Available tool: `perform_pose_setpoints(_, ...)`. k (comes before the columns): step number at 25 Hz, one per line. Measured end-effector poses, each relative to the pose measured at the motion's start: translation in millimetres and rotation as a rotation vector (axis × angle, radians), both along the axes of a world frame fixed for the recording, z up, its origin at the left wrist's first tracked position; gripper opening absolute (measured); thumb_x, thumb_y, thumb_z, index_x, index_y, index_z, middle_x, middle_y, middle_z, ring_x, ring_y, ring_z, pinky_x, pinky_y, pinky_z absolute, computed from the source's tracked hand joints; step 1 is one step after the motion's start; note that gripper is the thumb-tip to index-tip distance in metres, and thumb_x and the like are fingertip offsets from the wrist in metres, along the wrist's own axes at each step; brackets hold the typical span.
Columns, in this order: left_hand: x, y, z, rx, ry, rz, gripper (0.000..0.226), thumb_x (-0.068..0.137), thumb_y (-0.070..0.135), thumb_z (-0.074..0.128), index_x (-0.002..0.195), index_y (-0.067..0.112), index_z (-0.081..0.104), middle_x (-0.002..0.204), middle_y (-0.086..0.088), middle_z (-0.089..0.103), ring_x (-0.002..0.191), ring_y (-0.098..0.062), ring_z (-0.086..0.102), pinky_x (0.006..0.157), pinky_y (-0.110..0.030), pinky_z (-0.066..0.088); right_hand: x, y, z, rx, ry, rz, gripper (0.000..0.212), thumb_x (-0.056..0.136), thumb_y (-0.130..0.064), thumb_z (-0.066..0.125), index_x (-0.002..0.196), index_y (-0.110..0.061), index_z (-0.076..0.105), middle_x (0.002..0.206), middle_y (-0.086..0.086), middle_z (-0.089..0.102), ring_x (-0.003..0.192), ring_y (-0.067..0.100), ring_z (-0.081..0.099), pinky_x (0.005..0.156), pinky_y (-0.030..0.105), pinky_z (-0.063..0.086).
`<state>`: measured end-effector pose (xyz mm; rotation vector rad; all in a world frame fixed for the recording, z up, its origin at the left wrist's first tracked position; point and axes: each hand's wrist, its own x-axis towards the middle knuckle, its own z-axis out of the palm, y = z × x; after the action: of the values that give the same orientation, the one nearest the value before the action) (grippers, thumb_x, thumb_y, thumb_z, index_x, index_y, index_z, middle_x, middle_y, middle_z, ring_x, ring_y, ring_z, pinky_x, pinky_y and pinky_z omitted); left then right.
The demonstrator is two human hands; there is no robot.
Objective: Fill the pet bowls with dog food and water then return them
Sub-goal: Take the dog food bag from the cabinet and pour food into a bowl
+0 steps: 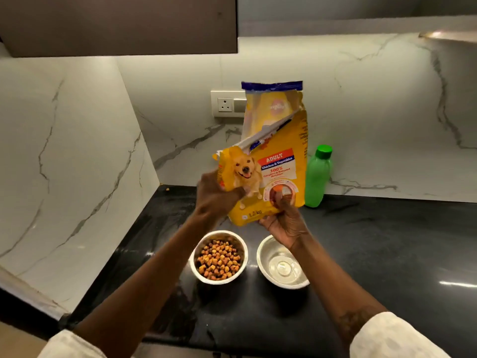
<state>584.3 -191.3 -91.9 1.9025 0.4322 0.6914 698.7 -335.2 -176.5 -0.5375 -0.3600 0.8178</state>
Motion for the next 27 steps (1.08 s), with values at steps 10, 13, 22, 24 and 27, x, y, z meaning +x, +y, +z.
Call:
perform_pose_setpoints(10,9,7,85,0.029,-0.150,-0.184,0.045,0.078,0.005,0.089,0.107,0.034,0.071,0.101,0.014,0.078,0.094,-0.006,0.077,0.080,-0.030,0.063,37,-57,94,-0.302,-0.507,-0.281,0.062,0.087,0.001,0.074,0.145,-0.010,0.053,0.133,0.014,0.070,0.124,0.037,0.066,0.098,0.050,0.058)
perform_pose_setpoints(13,9,1,107,0.063,-0.205,-0.216,0.047,0.077,0.004,0.088,0.109,0.034,0.071,0.100,0.016,0.079,0.098,-0.009,0.077,0.082,-0.028,0.063,31,-72,127,-0.338,-0.661,-0.419,0.058,0.084,0.000,0.077,0.139,-0.007,0.060,0.127,0.014,0.073,0.115,0.034,0.072,0.092,0.046,0.061)
perform_pose_setpoints(22,12,-19,205,0.151,-0.393,-0.247,0.056,0.078,-0.008,0.082,0.110,0.035,0.065,0.095,0.028,0.077,0.096,0.001,0.075,0.080,-0.017,0.060,21,-95,230,-0.327,-0.943,-0.800,0.046,0.078,-0.024,0.083,0.122,-0.024,0.069,0.107,-0.007,0.080,0.098,0.017,0.078,0.078,0.030,0.064)
perform_pose_setpoints(24,16,-23,236,0.167,-0.446,-0.247,0.056,0.078,-0.009,0.083,0.110,0.033,0.065,0.099,0.023,0.078,0.098,-0.002,0.075,0.084,-0.021,0.061,28,-97,255,-0.307,-0.982,-0.870,0.050,0.080,-0.025,0.084,0.127,-0.019,0.068,0.113,-0.002,0.078,0.100,0.017,0.078,0.082,0.034,0.064)
perform_pose_setpoints(27,28,-29,277,0.206,-0.494,-0.246,0.053,0.079,-0.005,0.085,0.115,0.028,0.066,0.110,0.010,0.076,0.102,-0.008,0.075,0.088,-0.029,0.062,41,-96,293,-0.325,-1.033,-0.967,0.048,0.083,-0.030,0.085,0.127,-0.022,0.067,0.115,-0.003,0.077,0.101,0.014,0.077,0.087,0.038,0.064)
